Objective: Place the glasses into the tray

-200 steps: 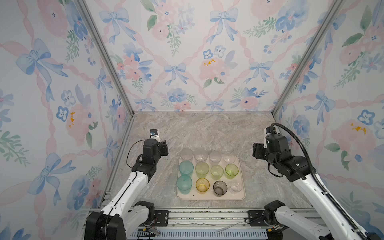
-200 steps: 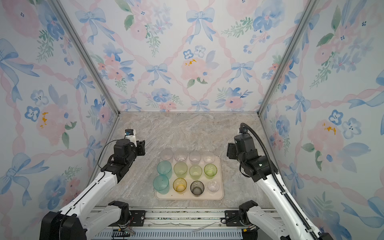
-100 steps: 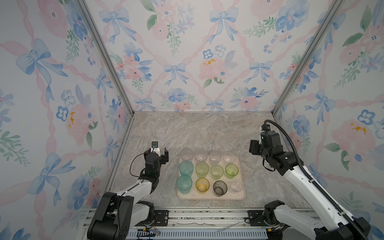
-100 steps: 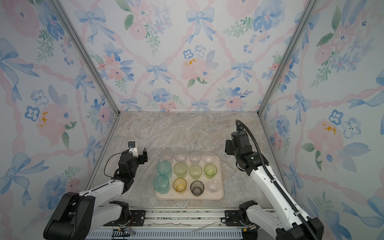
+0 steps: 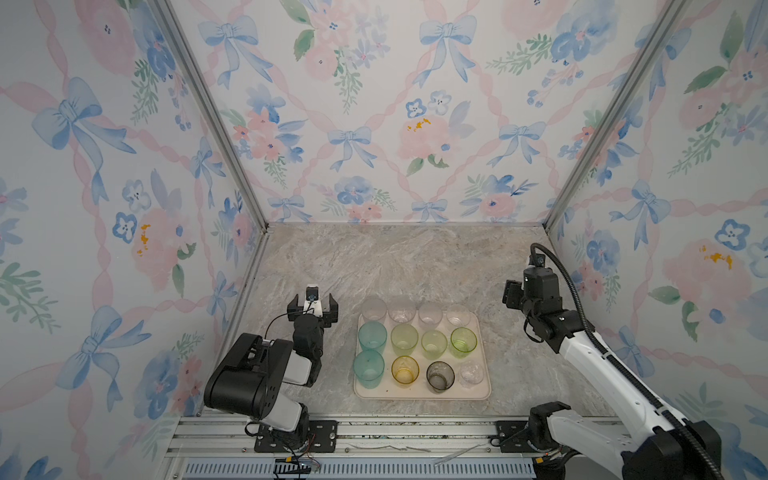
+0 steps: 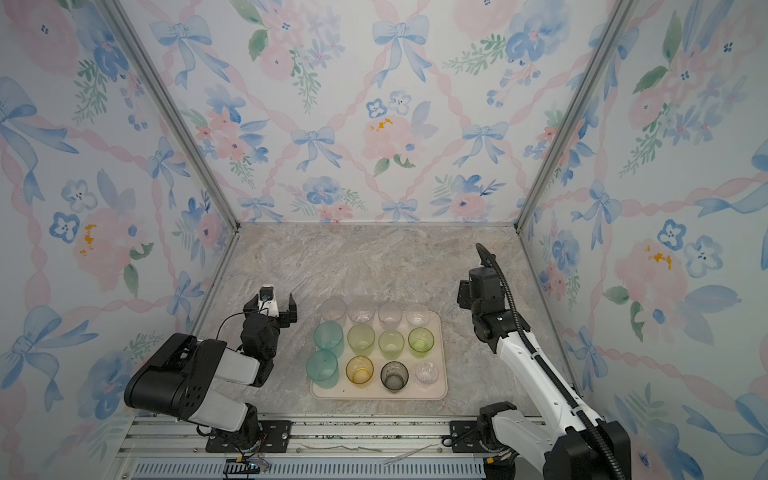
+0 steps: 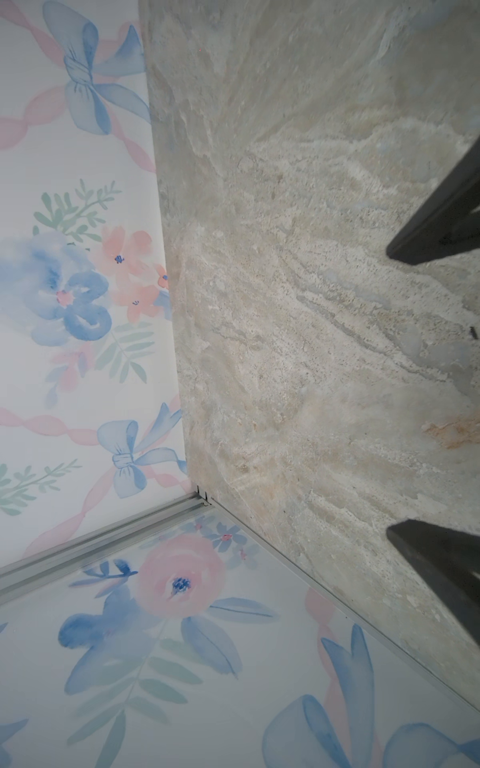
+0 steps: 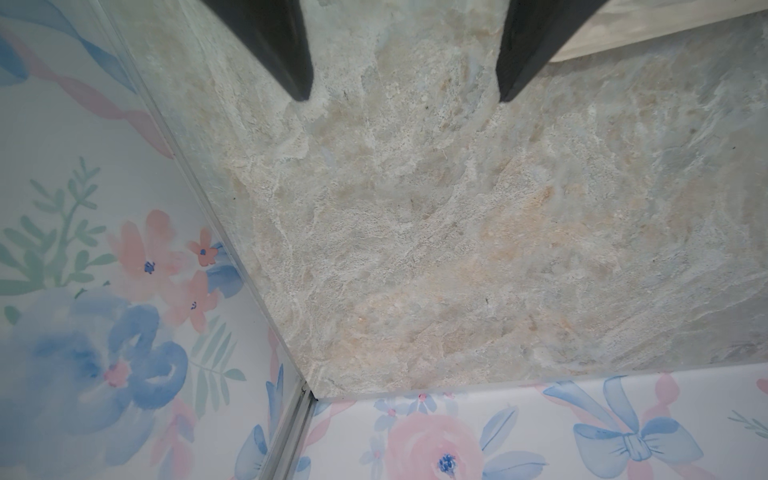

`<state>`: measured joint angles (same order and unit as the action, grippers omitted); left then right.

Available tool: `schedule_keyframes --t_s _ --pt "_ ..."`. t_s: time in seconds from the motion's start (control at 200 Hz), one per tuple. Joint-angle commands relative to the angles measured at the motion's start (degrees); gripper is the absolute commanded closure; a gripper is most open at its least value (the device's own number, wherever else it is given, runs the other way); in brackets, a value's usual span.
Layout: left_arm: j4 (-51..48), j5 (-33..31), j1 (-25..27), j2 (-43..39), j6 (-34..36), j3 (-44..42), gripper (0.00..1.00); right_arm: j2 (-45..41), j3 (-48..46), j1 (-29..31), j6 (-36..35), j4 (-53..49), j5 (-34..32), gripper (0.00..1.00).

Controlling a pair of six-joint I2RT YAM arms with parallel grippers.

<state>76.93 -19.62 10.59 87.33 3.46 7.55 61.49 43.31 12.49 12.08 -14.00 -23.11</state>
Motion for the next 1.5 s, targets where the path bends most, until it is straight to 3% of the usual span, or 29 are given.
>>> schedule_keyframes --t_s 0.0,0.085,0.37,0.945,1.186,1.276,1.426,1.471,1.491 --pt "11.36 1.58 -0.70 2.41 0.81 -2.90 0.02 1.36 -2.84 -0.88 -2.14 8.81 -0.87 0.27" --pt "18.31 1.09 -0.53 7.03 2.16 -3.21 0.02 2.58 -4.96 -0.89 -3.20 13.12 -1.18 0.26" --pt "11.51 0.53 -1.27 4.98 0.49 -1.23 0.02 7.23 -12.30 -1.99 -10.83 32.03 -3.69 0.25" --pt "11.40 0.54 -1.34 5.08 0.49 -1.22 0.02 23.98 -21.56 -3.53 -14.29 65.52 1.01 0.25" --pt "11.38 0.54 -1.32 5.05 0.49 -1.20 0.02 24.60 -22.15 -5.90 -13.87 66.21 8.41 0.25" --pt "11.36 0.52 -1.35 5.01 0.46 -1.17 0.02 28.10 -22.58 -6.98 -13.78 71.03 12.27 0.26" --pt "11.32 0.49 -1.34 5.08 0.49 -1.14 0.02 27.25 -20.99 -8.32 -12.36 66.40 13.20 0.26" --pt "11.32 0.54 -1.28 5.12 0.48 -1.18 0.02 27.08 -20.74 -8.88 -11.92 65.60 14.10 0.21" --pt "11.32 0.54 -1.30 5.08 0.47 -1.14 0.02 27.10 -20.81 -8.89 -11.98 65.74 14.16 0.01"
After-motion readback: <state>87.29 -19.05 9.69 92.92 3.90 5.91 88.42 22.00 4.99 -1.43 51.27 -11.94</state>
